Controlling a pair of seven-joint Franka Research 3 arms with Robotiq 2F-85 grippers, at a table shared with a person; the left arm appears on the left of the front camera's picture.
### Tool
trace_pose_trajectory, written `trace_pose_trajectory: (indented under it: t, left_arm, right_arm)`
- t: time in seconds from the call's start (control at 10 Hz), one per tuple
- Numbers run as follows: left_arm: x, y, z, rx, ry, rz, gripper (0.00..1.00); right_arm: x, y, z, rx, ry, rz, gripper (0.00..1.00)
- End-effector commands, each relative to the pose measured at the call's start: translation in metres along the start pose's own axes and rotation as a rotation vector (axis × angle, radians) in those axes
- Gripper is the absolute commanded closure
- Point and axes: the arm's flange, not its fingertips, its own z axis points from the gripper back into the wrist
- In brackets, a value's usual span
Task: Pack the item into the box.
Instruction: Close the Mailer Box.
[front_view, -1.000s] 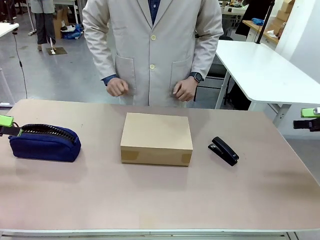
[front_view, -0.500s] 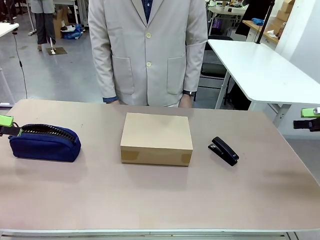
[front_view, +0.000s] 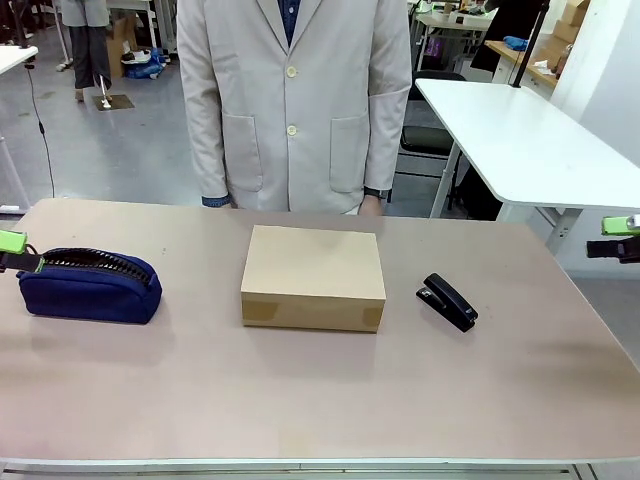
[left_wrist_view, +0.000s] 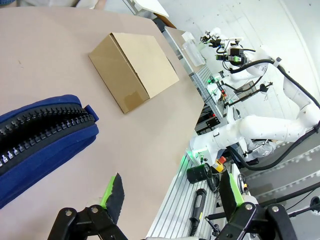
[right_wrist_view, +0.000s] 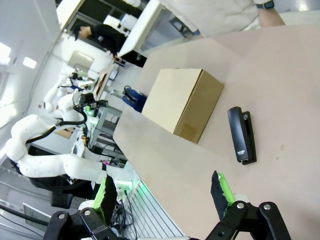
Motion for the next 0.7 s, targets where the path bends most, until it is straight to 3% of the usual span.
trace_pose_trajectory:
  t: [0.0, 0.6]
  left_arm:
    - [-0.0015, -0.0047, 0.0009, 0.003, -0.003, 0.007, 0.00]
    - [-0.0015, -0.0047, 0.0009, 0.003, -0.003, 0.007, 0.00]
  right_arm:
    - [-0.0004, -0.0016, 0.0015, -0.012, 0.003, 0.011, 0.00]
    - [-0.0004, -0.0016, 0.0015, -0.012, 0.003, 0.011, 0.00]
